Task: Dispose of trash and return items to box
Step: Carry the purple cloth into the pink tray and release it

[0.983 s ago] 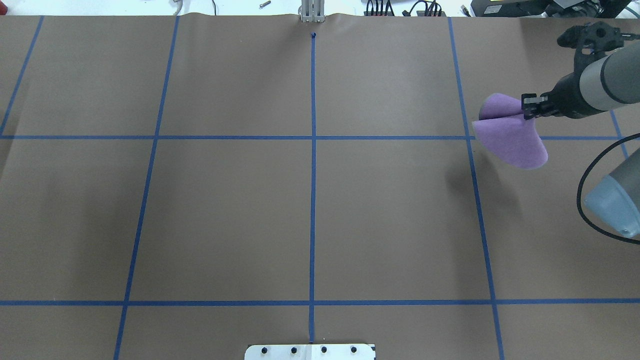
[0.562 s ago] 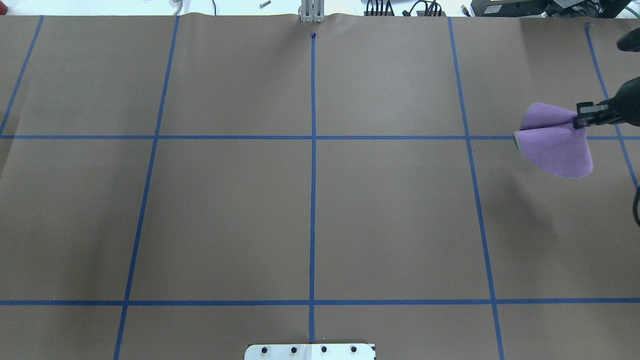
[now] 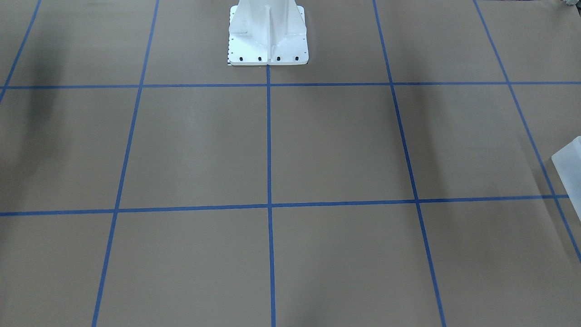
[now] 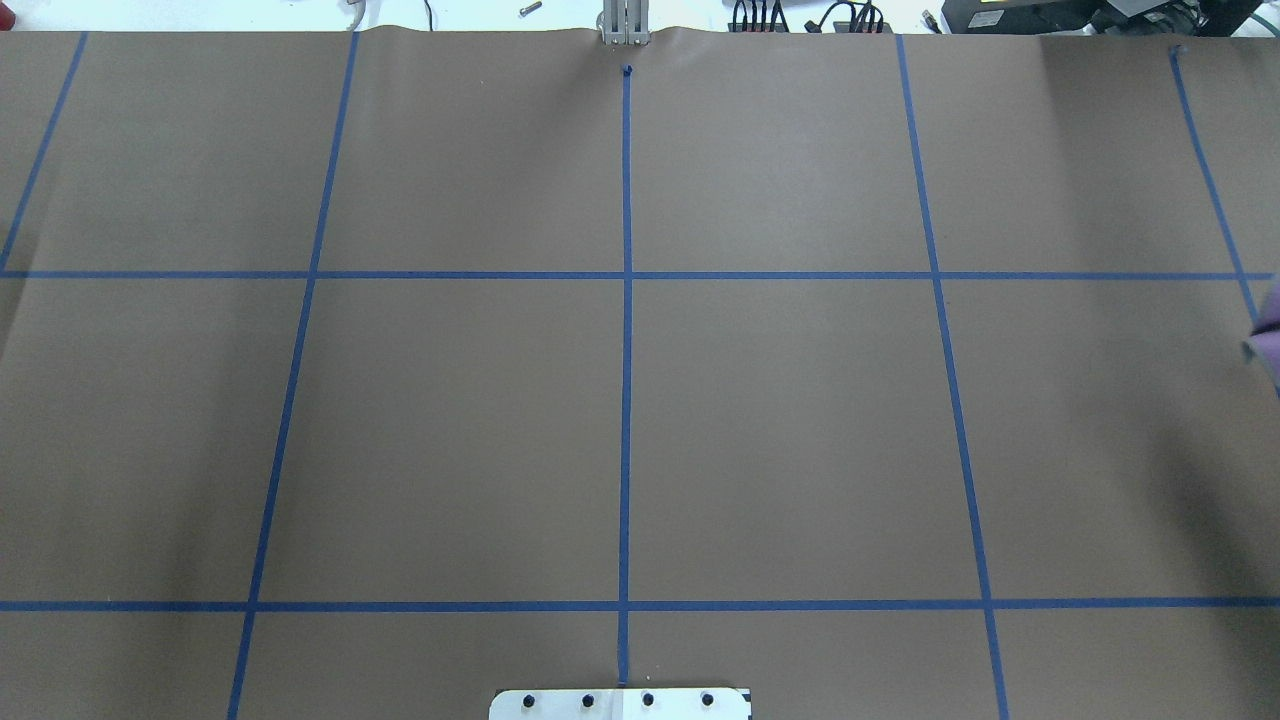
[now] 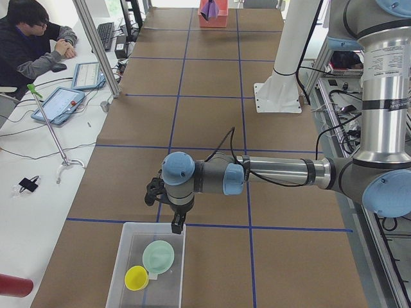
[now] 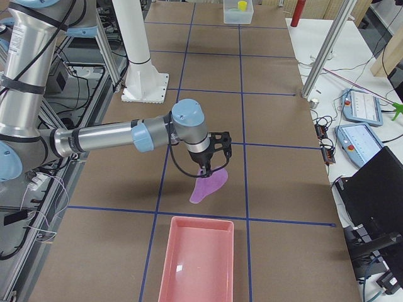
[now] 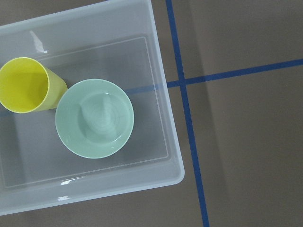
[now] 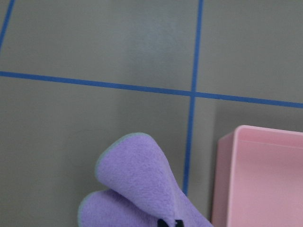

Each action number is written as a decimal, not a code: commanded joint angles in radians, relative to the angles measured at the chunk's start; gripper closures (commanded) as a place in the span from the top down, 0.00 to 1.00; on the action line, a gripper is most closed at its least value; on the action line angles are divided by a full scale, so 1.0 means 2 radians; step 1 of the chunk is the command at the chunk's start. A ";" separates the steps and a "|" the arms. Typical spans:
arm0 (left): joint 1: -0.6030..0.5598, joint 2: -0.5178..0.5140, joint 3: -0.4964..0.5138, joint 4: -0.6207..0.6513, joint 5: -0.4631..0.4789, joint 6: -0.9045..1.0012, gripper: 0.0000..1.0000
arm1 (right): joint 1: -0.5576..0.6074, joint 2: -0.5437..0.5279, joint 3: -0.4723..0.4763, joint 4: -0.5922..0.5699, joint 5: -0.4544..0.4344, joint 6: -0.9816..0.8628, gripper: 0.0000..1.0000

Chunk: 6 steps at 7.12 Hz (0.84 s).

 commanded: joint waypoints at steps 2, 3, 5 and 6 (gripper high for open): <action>0.001 -0.002 0.000 -0.001 -0.001 0.000 0.99 | 0.126 -0.002 -0.101 -0.014 0.000 -0.209 0.00; 0.001 -0.002 0.000 -0.001 -0.001 0.000 0.99 | 0.155 0.031 -0.132 -0.030 -0.001 -0.258 0.00; 0.001 -0.002 0.000 -0.001 -0.001 0.001 0.99 | 0.158 0.088 -0.251 0.011 -0.019 -0.289 0.00; 0.001 -0.001 0.000 -0.001 -0.001 0.001 0.99 | 0.158 0.090 -0.288 0.056 -0.018 -0.292 0.00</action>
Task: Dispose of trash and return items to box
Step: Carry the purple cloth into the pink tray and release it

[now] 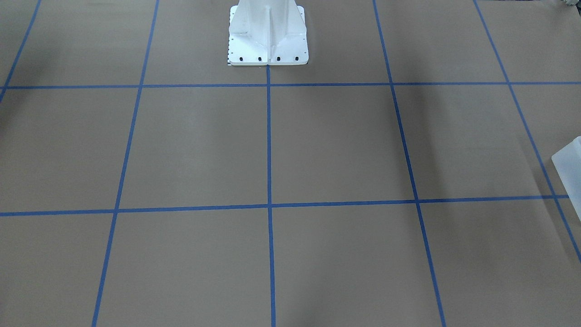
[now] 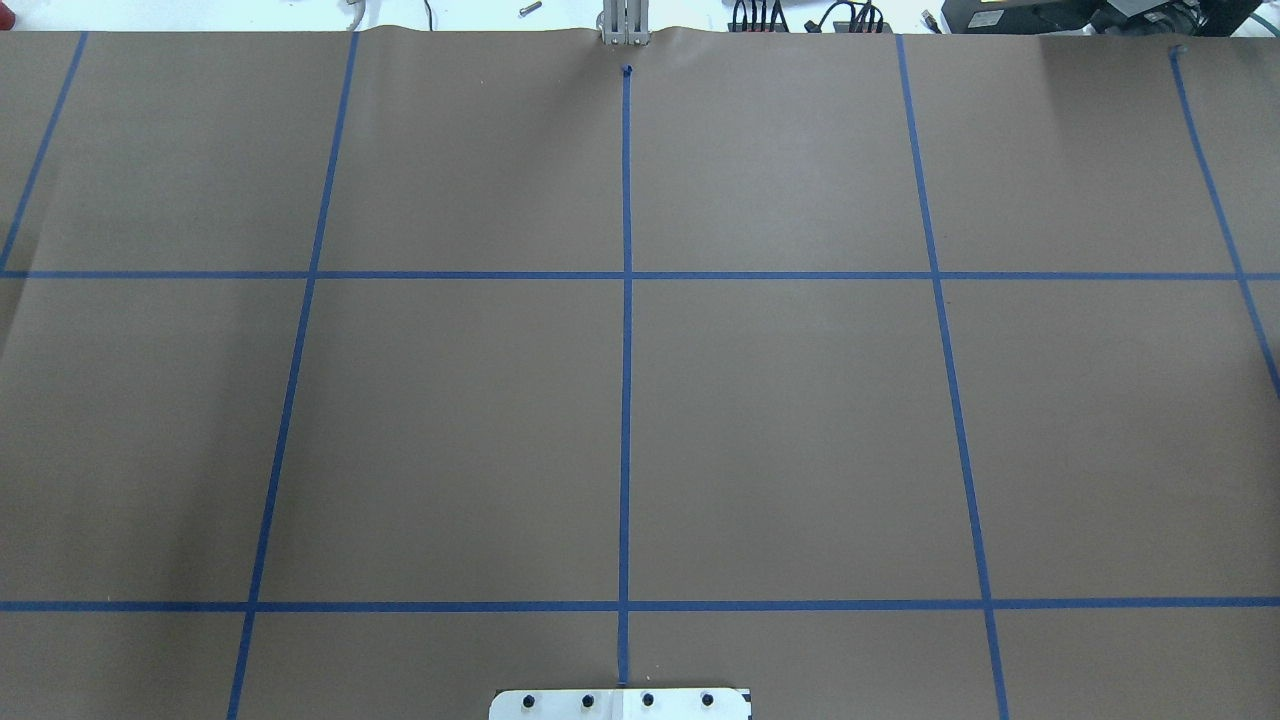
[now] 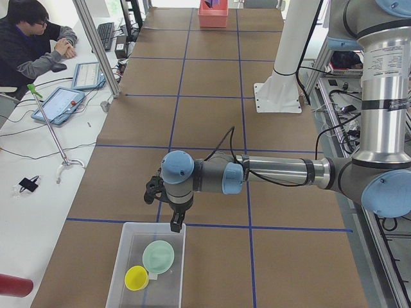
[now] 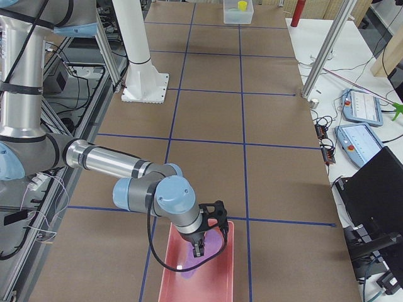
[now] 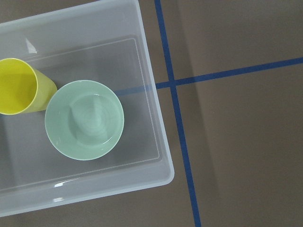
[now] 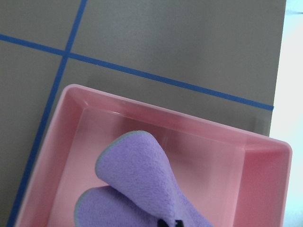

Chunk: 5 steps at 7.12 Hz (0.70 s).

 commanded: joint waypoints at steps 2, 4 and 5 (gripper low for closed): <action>0.000 -0.001 0.000 0.000 0.000 -0.001 0.99 | -0.008 0.003 -0.065 0.063 0.004 -0.001 0.00; 0.000 -0.001 -0.001 0.000 0.000 0.000 0.99 | -0.033 0.005 -0.063 0.064 0.019 0.054 0.75; 0.000 -0.002 -0.001 0.000 0.000 0.000 0.99 | -0.038 0.011 -0.048 0.063 0.040 0.081 1.00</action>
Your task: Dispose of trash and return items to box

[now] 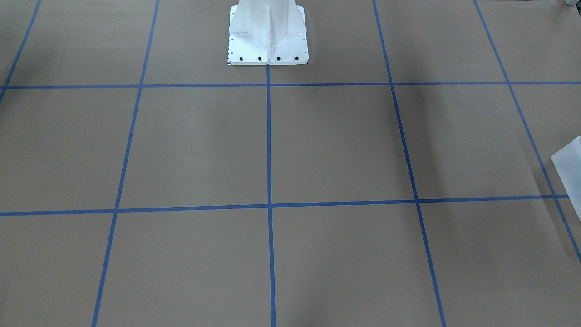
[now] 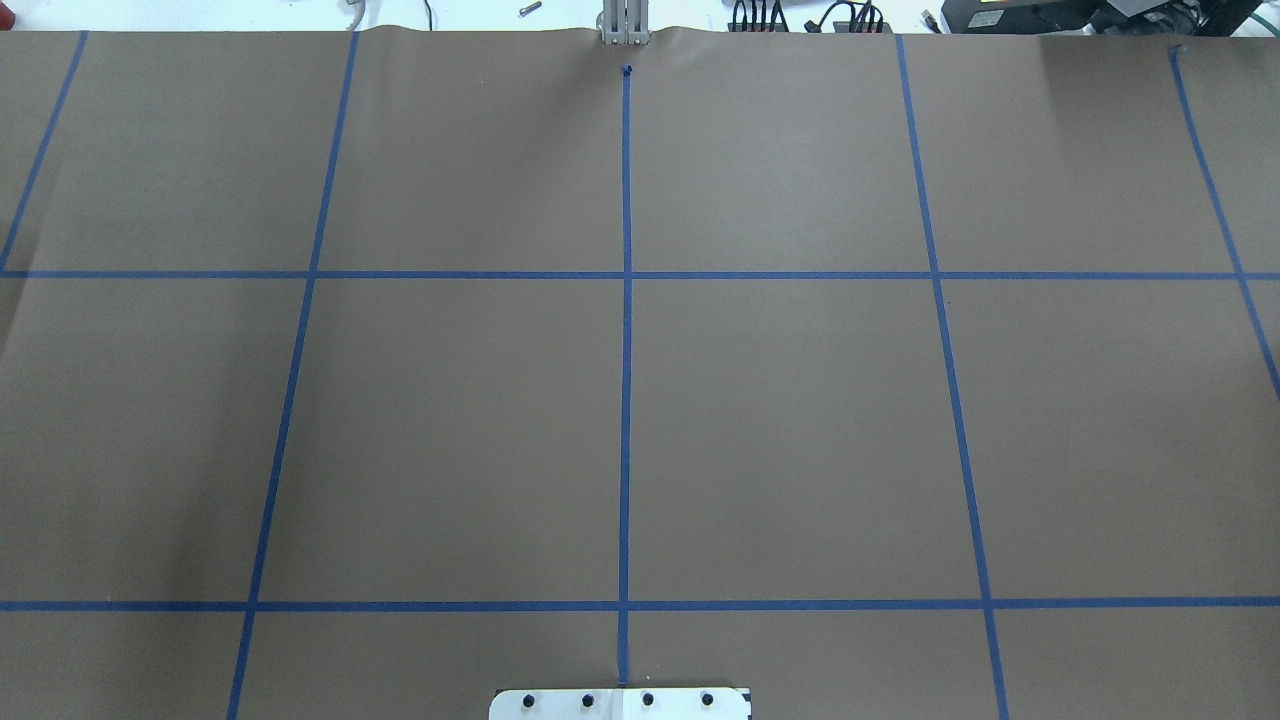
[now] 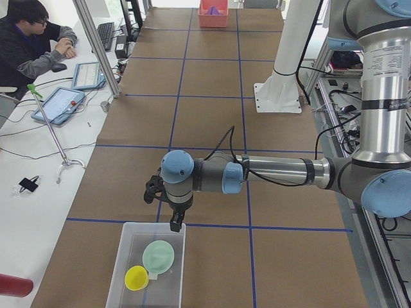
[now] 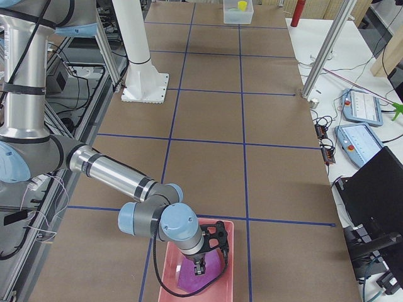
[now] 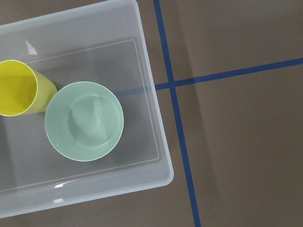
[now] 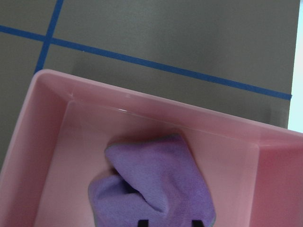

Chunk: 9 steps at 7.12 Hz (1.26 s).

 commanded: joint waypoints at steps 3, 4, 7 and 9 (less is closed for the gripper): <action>0.000 0.000 0.000 0.000 0.000 0.000 0.99 | -0.116 0.014 0.133 -0.004 0.036 0.260 1.00; 0.000 0.000 -0.001 0.000 -0.001 0.000 0.99 | -0.137 0.014 0.149 -0.004 0.035 0.300 1.00; 0.000 0.003 -0.001 -0.001 0.000 0.001 0.99 | -0.197 -0.043 0.173 -0.009 -0.001 0.295 1.00; 0.000 0.005 0.001 -0.011 0.001 0.000 0.99 | -0.197 -0.060 0.180 -0.048 -0.022 0.212 1.00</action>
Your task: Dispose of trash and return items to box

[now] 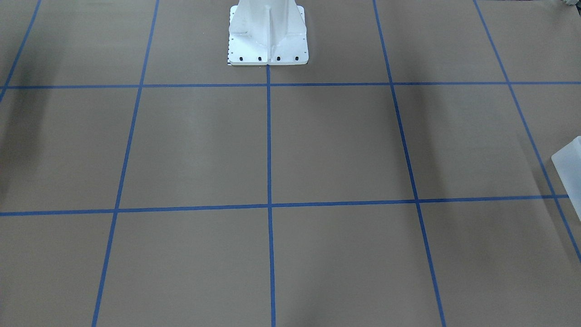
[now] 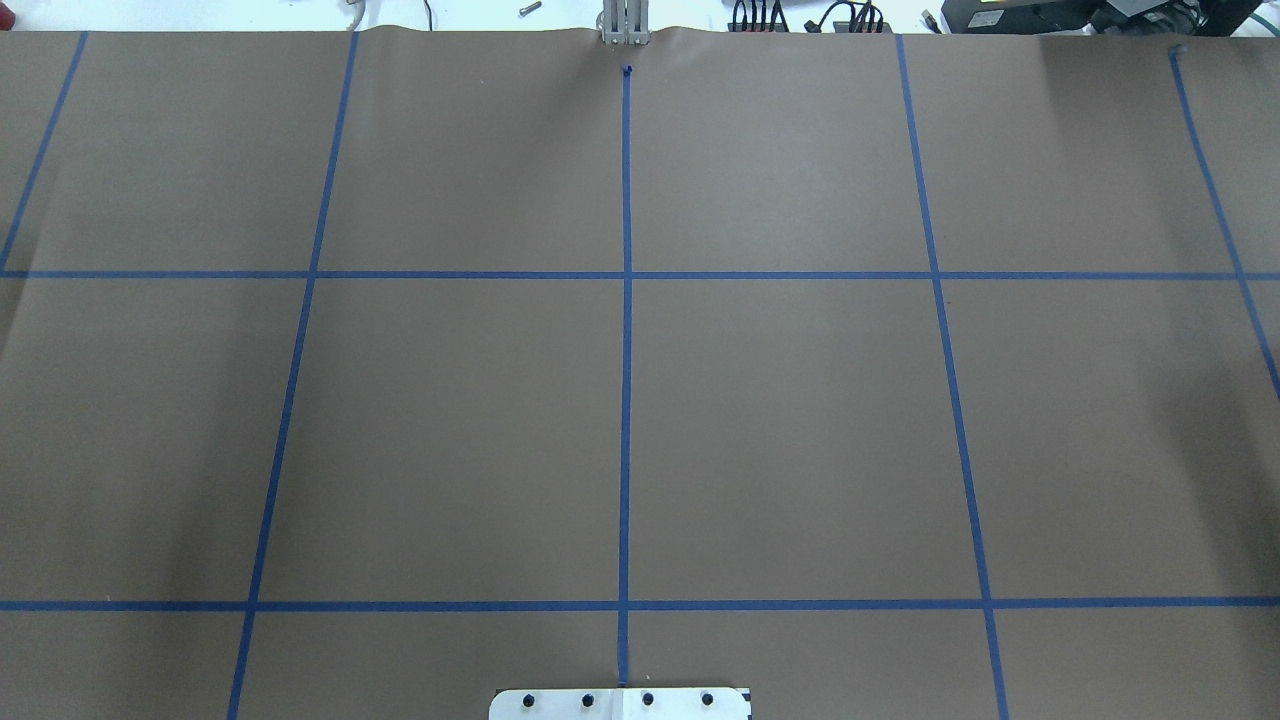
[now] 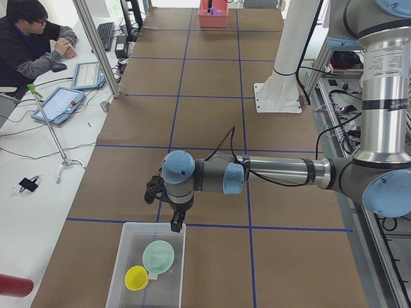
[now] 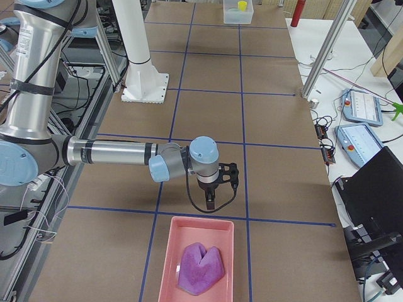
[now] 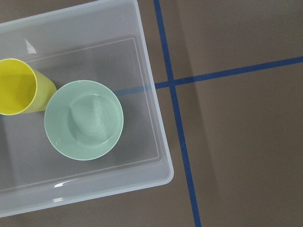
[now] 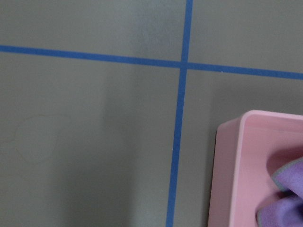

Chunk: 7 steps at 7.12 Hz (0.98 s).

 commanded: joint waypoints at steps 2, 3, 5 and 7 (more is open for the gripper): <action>0.000 0.003 0.001 -0.002 0.003 0.001 0.99 | -0.006 -0.008 0.005 -0.043 -0.074 -0.037 1.00; 0.000 0.003 0.001 -0.002 0.002 0.001 0.99 | -0.006 -0.012 0.000 -0.036 -0.077 -0.038 1.00; 0.000 0.003 0.001 0.003 0.001 0.001 0.99 | -0.006 -0.002 -0.006 -0.029 -0.066 -0.043 1.00; -0.001 0.026 -0.003 -0.002 -0.011 0.004 0.99 | -0.006 0.000 0.012 -0.030 -0.065 -0.045 1.00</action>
